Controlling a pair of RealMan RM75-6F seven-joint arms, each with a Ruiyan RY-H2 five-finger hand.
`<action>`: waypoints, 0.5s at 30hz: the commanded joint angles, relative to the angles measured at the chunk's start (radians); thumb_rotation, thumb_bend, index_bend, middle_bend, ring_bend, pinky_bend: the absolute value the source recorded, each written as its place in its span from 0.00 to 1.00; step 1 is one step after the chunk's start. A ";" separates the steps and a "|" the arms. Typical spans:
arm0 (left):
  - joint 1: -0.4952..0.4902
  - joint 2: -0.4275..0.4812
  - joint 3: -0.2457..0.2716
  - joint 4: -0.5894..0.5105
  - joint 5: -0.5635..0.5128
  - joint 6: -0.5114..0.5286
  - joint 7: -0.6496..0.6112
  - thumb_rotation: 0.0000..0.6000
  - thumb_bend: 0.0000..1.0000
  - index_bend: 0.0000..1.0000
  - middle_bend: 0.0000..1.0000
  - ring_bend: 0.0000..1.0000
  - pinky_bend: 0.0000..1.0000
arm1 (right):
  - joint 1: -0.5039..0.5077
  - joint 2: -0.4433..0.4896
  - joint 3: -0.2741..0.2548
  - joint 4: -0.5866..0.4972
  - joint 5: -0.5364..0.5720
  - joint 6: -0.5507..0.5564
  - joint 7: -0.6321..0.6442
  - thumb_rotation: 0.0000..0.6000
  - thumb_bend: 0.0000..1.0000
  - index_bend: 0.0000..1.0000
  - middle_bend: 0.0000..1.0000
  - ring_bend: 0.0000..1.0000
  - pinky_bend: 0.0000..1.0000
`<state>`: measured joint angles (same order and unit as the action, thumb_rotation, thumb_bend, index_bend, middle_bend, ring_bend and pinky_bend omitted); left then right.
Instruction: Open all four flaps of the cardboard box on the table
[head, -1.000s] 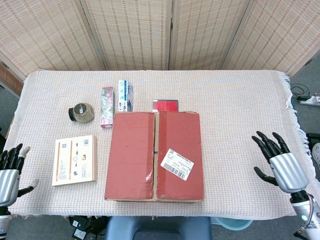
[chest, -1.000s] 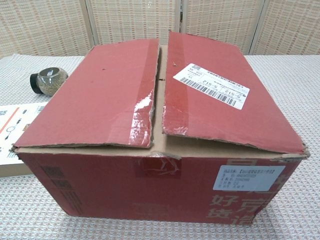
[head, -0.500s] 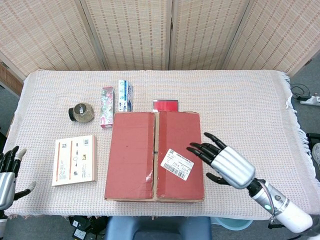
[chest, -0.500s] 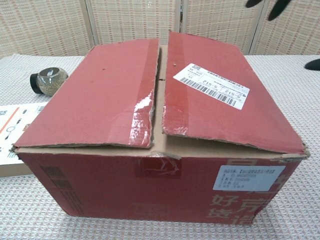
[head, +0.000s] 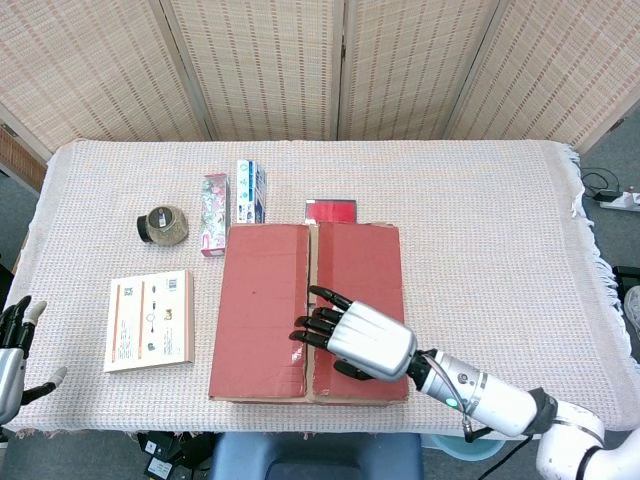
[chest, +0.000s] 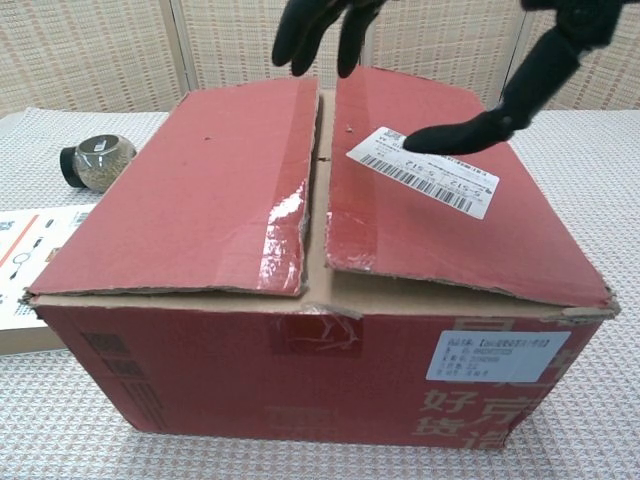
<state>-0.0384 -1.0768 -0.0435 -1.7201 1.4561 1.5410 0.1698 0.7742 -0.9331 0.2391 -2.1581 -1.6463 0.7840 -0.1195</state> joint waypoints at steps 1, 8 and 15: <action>0.000 0.002 0.001 -0.003 -0.002 -0.003 0.001 1.00 0.24 0.00 0.00 0.00 0.00 | 0.042 -0.047 0.014 0.008 0.048 -0.038 -0.049 1.00 0.39 0.22 0.26 0.26 0.00; 0.005 0.007 0.002 -0.004 -0.010 -0.007 -0.004 1.00 0.24 0.00 0.00 0.00 0.00 | 0.091 -0.113 0.009 0.023 0.139 -0.072 -0.145 1.00 0.39 0.28 0.30 0.28 0.00; 0.006 0.009 0.002 0.000 -0.013 -0.011 -0.011 1.00 0.24 0.00 0.00 0.00 0.00 | 0.109 -0.130 -0.013 0.027 0.210 -0.082 -0.161 1.00 0.39 0.31 0.32 0.30 0.00</action>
<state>-0.0320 -1.0677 -0.0411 -1.7198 1.4428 1.5296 0.1586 0.8798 -1.0617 0.2312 -2.1305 -1.4443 0.7047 -0.2825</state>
